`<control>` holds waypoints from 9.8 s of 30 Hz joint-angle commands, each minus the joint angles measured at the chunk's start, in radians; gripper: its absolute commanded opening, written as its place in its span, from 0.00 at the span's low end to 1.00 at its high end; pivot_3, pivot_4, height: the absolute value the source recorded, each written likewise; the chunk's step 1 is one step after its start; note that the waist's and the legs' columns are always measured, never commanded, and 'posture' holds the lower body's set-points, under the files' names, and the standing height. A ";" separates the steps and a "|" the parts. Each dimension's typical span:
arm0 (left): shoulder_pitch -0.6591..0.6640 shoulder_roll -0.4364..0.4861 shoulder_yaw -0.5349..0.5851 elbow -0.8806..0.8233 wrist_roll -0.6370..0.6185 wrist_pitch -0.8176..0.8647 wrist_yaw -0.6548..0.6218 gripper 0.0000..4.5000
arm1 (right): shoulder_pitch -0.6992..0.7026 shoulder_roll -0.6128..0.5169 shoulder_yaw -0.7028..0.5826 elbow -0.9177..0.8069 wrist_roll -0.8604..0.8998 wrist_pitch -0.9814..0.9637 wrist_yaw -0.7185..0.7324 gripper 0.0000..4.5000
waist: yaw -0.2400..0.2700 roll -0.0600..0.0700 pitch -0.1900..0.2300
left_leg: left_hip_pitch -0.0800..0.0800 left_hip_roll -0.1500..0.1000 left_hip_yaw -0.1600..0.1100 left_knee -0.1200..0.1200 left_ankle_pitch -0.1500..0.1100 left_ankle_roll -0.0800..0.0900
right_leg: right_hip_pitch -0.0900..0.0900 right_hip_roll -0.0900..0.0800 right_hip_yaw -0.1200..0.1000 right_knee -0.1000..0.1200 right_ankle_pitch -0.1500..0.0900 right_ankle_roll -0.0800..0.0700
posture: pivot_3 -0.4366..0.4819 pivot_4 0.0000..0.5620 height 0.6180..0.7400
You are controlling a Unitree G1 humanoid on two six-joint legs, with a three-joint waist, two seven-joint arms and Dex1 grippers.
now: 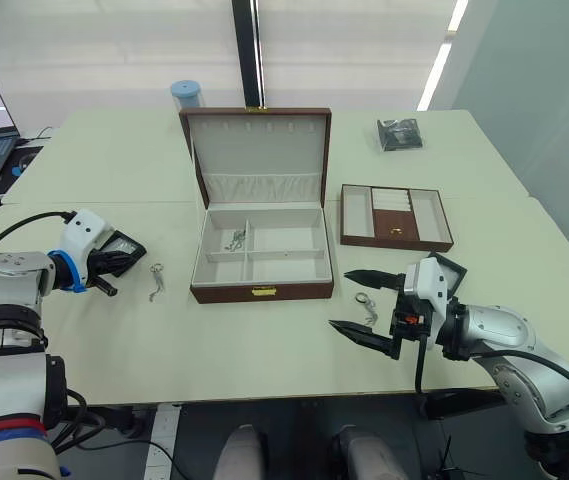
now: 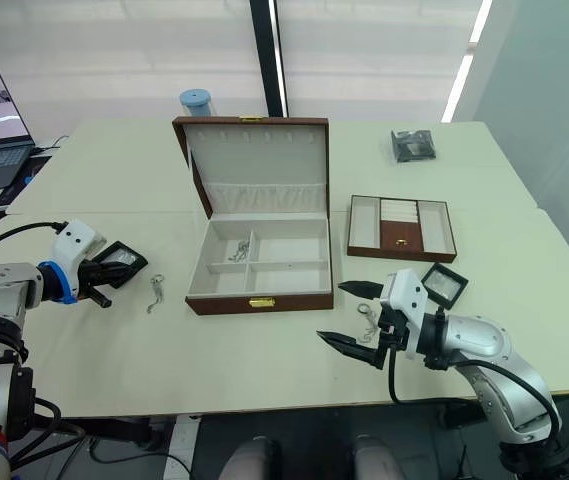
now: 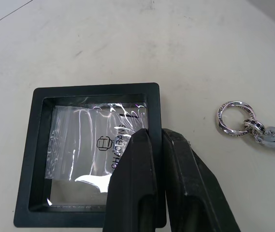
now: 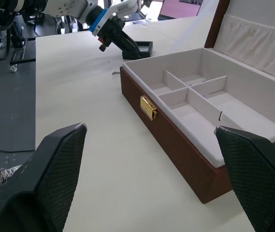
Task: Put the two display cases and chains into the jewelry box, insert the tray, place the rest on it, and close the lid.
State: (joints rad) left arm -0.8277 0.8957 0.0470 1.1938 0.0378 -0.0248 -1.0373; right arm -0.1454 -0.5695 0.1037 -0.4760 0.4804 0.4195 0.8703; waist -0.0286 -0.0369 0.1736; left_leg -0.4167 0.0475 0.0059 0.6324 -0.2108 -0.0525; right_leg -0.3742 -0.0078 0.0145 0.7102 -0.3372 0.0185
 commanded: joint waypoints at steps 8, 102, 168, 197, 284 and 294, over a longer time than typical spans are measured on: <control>0.051 0.046 0.024 -0.088 -0.031 -0.005 -0.084 0.01 | -0.012 -0.004 -0.019 0.014 -0.015 -0.044 0.012 1.00 | -0.002 0.000 0.000 | 0.000 0.000 0.000 0.000 0.000 0.000 | 0.000 0.000 0.000 0.001 0.000 0.000 | 0.48 0.27 1.00; -0.380 -0.411 -0.212 -0.160 -0.014 -0.010 -0.393 0.99 | 0.351 -0.070 -0.412 -0.209 0.100 0.044 -0.275 1.00 | 0.000 0.000 0.000 | -0.004 -0.002 0.001 0.009 0.000 0.000 | 0.000 0.006 0.000 0.002 0.000 0.000 | 0.48 0.27 1.00; 0.945 -0.042 0.570 -1.191 -0.364 0.432 0.201 0.99 | 0.141 -0.249 -0.457 0.512 -0.065 -0.179 0.123 1.00 | 0.000 0.002 0.001 | 0.000 0.001 0.000 0.007 -0.001 0.001 | 0.002 -0.006 0.002 0.002 0.000 0.000 | 0.48 0.27 1.00; 0.851 -0.493 0.373 -1.370 -0.393 0.405 0.622 0.99 | 0.063 -0.074 -0.068 -0.013 0.004 -0.078 0.088 1.00 | 0.002 0.001 0.000 | 0.000 0.000 -0.003 0.008 -0.001 0.000 | 0.004 -0.006 0.001 0.002 0.000 0.000 | 0.48 0.27 1.00; 0.686 -0.501 0.338 -1.475 -0.559 0.486 0.731 0.00 | 0.066 -0.025 -0.066 0.089 -0.020 -0.146 0.054 1.00 | 0.003 0.001 -0.001 | 0.001 0.000 -0.003 0.007 -0.001 0.000 | 0.005 -0.002 0.001 0.000 0.000 0.000 | 0.48 0.27 1.00; 0.594 -0.331 0.310 -1.495 -0.721 0.695 0.549 0.00 | 0.110 -0.013 -0.125 -0.023 0.011 -0.107 -0.036 1.00 | 0.002 0.001 0.000 | 0.000 0.000 -0.003 0.007 -0.001 0.000 | 0.005 -0.001 0.001 0.000 0.000 0.000 | 0.48 0.27 1.00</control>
State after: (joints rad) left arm -0.2158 0.5425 0.3706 -0.2701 -0.6505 0.6428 -0.4530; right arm -0.0449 -0.5849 0.0119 -0.4507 0.4739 0.3136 0.8517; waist -0.0264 -0.0360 0.1733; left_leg -0.4160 0.0474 0.0034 0.6392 -0.2115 -0.0523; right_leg -0.3694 -0.0092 0.0155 0.7103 -0.3376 0.0188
